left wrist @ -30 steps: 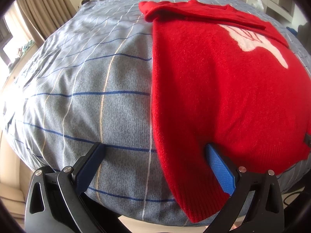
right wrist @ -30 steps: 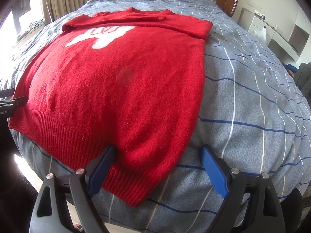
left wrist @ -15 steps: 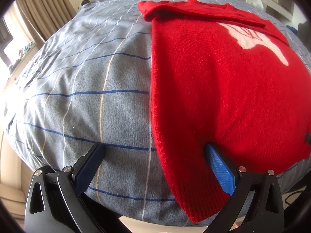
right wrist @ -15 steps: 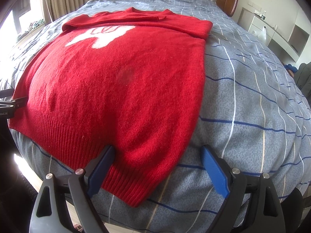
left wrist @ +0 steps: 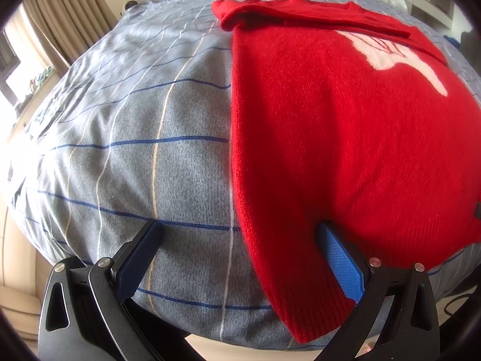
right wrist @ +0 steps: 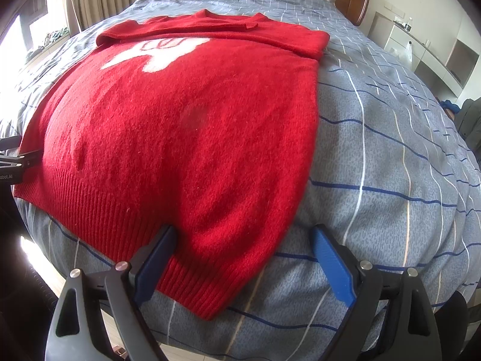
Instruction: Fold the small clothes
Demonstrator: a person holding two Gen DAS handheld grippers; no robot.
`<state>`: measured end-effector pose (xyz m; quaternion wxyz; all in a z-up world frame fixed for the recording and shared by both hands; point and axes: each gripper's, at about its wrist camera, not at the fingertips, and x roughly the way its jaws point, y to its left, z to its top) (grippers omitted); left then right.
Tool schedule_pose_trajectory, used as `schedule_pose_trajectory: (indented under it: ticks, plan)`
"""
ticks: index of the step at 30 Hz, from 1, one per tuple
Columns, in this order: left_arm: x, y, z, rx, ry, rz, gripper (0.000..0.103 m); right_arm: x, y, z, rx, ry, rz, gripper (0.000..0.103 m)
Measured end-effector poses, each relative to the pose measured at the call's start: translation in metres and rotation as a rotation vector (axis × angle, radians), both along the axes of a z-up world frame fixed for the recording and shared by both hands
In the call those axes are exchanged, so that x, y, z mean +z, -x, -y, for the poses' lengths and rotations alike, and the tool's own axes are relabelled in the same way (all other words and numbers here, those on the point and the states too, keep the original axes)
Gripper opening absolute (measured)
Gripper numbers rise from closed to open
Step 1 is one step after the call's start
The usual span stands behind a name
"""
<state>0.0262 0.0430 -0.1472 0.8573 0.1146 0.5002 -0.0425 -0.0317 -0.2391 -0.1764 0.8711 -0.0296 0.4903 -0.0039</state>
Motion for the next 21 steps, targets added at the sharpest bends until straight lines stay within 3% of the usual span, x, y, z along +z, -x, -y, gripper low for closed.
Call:
schedule_pose_trajectory:
  ticks: [21]
  plan:
    - [-0.0010,0.0010,-0.0001,0.001,-0.002,0.000,0.103,0.0004,0.0004,0.0002,0.000,0.001,-0.001,0.090]
